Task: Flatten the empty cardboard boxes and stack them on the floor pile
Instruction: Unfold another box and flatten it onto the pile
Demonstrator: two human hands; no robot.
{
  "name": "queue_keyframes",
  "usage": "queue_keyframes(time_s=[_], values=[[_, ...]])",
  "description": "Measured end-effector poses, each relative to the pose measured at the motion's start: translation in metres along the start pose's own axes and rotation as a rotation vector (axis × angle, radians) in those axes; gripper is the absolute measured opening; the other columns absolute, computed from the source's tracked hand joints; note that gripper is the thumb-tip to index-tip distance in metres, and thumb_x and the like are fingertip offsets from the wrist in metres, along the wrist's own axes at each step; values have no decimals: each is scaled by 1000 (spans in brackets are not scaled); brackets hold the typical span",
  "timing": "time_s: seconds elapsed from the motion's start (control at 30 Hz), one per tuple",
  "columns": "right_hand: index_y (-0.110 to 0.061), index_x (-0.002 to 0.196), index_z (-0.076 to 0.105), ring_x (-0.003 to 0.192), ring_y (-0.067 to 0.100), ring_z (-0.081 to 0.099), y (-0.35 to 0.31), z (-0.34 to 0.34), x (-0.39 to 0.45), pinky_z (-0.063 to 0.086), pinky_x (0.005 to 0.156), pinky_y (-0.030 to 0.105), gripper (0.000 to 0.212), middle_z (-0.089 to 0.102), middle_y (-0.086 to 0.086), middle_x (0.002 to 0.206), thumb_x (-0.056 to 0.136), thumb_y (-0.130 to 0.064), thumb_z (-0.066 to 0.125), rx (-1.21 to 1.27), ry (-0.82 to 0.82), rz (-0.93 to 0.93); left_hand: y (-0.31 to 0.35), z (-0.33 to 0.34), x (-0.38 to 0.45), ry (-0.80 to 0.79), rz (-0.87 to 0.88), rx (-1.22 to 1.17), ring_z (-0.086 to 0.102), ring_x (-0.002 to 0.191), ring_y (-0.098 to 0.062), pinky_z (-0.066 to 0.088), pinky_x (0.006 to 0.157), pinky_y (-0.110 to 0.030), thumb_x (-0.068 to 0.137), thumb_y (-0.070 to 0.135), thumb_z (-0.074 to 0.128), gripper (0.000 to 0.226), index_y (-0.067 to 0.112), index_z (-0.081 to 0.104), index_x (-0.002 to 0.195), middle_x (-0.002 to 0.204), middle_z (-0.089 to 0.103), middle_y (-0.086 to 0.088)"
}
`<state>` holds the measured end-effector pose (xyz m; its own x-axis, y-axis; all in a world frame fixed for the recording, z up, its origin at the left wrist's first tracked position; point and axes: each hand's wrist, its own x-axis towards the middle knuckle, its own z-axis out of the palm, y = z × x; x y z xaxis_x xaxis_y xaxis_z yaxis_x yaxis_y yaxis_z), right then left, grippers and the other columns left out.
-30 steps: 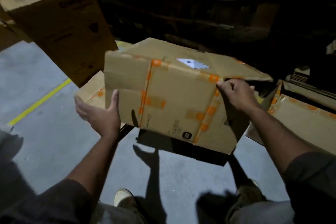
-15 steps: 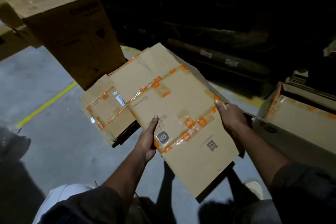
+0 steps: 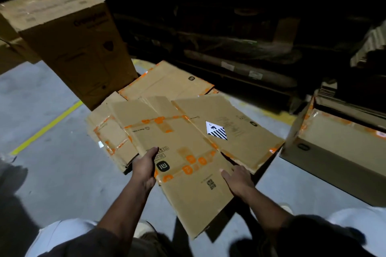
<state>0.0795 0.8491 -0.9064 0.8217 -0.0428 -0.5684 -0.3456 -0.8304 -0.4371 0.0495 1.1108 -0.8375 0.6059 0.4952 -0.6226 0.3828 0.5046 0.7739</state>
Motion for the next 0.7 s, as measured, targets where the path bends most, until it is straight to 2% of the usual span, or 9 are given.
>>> queue_keyframes(time_s=[0.07,0.13,0.2,0.3,0.43,0.5,0.57,0.63,0.7], values=[[-13,114,62,122,27,51,1,0,-5,47,98,43,63,57,9,129,87,-69,49,105,75,15,4,-1,-3,-25,29,-18,69,103,-43,58,87,-53,93,8,68,39,-8,57,127,114,69,-28],[-16,89,65,96,30,63,-8,-5,-13,51,74,38,64,67,12,106,83,-75,43,308,271,85,10,-6,-10,-54,50,-28,70,99,-42,61,79,-51,94,7,65,33,-7,59,123,112,70,-29],[-7,92,69,91,34,65,-16,-19,-20,45,68,34,61,68,16,100,93,-64,49,473,444,222,20,-14,-18,-112,78,-46,73,89,-36,63,72,-47,96,7,62,23,-3,63,116,112,70,-28],[3,119,59,111,42,58,-10,-36,-9,51,80,45,62,59,24,123,88,-50,68,570,531,363,40,-32,-20,-164,128,-70,73,90,-34,63,72,-45,95,9,61,29,-4,62,121,118,68,-27],[-1,148,34,135,42,41,-4,-61,4,46,105,51,92,38,22,151,83,-54,73,906,211,483,66,-54,-23,-201,117,-144,72,97,-33,62,73,-46,95,18,61,26,7,65,118,124,66,-24],[-18,156,28,143,41,34,2,-63,18,42,108,56,107,28,16,160,73,-65,77,1243,-112,400,74,-62,-25,-221,97,-169,75,83,-27,63,64,-43,99,21,56,20,9,71,105,109,72,-17],[-29,156,29,144,41,34,18,-52,49,34,108,67,130,25,18,162,48,-69,90,1403,-262,337,78,-65,-26,-263,82,-196,76,73,-23,63,59,-41,101,23,52,36,14,80,81,90,76,-11],[-27,152,37,142,36,39,14,-50,59,32,114,61,117,31,17,159,54,-52,94,1496,-304,260,81,-66,-30,-293,86,-218,75,68,-21,62,56,-39,103,25,48,50,17,81,66,80,77,-8],[-20,148,43,141,32,41,-15,-65,35,32,118,47,86,38,14,156,74,-38,84,1503,-203,181,88,-70,-28,-297,93,-250,76,71,-23,62,57,-41,103,28,48,47,17,82,74,84,78,-9]])
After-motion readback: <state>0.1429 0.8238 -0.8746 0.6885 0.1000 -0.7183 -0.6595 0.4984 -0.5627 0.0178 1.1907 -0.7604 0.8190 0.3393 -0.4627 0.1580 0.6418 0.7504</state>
